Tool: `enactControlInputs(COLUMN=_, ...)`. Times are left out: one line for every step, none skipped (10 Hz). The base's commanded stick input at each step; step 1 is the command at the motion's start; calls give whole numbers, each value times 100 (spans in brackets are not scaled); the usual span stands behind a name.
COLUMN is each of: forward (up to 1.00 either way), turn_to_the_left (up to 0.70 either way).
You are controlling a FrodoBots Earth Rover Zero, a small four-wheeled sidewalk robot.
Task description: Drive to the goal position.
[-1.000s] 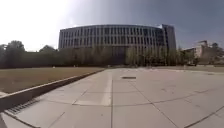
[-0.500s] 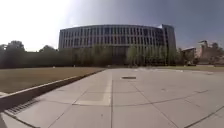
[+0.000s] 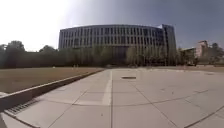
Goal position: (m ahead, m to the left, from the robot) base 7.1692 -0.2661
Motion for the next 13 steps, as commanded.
enactControlInputs(forward=5, turn_to_the_left=0)
enactControlInputs(forward=5, turn_to_the_left=0)
enactControlInputs(forward=5, turn_to_the_left=0)
enactControlInputs(forward=5, turn_to_the_left=0)
enactControlInputs(forward=5, turn_to_the_left=0)
enactControlInputs(forward=5, turn_to_the_left=0)
enactControlInputs(forward=4, turn_to_the_left=0)
enactControlInputs(forward=1, turn_to_the_left=0)
enactControlInputs(forward=-12, turn_to_the_left=0)
enactControlInputs(forward=-61, turn_to_the_left=0)
enactControlInputs(forward=5, turn_to_the_left=0)
enactControlInputs(forward=28, turn_to_the_left=0)
enactControlInputs(forward=61, turn_to_the_left=0)
